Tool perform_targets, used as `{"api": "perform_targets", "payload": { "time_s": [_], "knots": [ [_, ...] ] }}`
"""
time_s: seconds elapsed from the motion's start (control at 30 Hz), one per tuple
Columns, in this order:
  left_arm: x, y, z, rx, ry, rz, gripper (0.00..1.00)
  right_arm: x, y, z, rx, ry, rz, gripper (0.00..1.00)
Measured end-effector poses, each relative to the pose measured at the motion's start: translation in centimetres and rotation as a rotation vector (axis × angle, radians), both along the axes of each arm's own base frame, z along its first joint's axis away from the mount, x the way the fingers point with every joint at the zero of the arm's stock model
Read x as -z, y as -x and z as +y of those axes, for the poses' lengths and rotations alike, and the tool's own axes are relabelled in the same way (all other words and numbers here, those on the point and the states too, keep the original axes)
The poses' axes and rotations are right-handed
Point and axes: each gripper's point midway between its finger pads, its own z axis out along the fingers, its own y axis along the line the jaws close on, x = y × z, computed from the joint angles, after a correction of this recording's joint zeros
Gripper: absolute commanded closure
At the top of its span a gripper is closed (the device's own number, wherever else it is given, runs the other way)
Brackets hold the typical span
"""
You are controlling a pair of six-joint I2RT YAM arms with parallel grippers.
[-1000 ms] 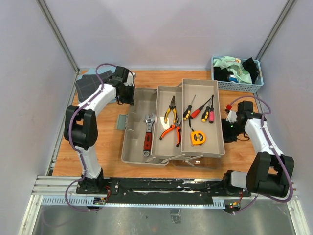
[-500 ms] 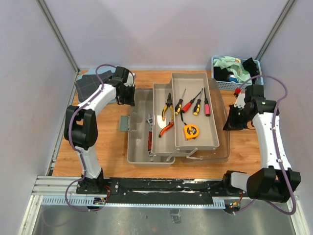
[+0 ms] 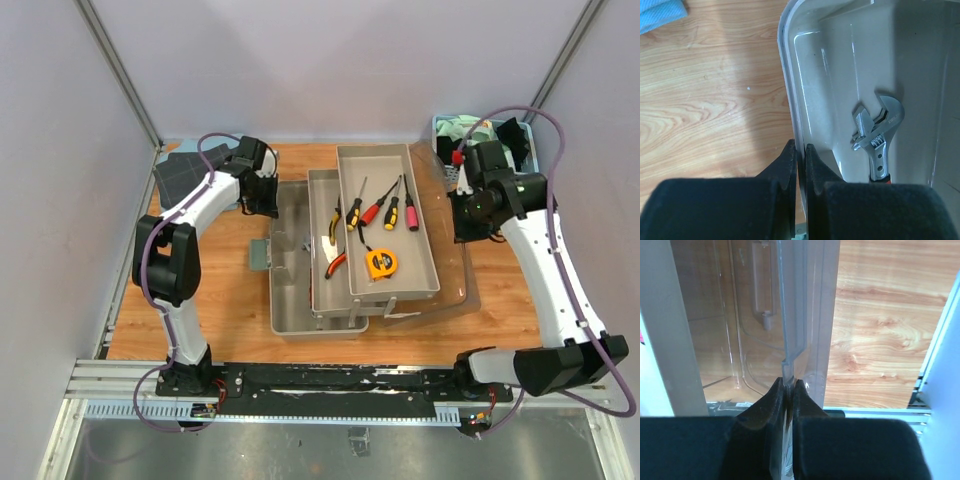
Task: Pack the tool kit
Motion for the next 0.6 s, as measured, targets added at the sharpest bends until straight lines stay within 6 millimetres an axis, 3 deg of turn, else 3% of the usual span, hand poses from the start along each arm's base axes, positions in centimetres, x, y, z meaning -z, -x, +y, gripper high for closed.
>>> {"api": "perform_targets", "payload": {
  "time_s": [0.6],
  "knots": [
    [0.0, -0.6, 1.4, -0.049, -0.023, 0.015, 1.0, -4.8, -2.7, 6.7, -0.158, 0.43, -0.17, 0.99]
  ]
}}
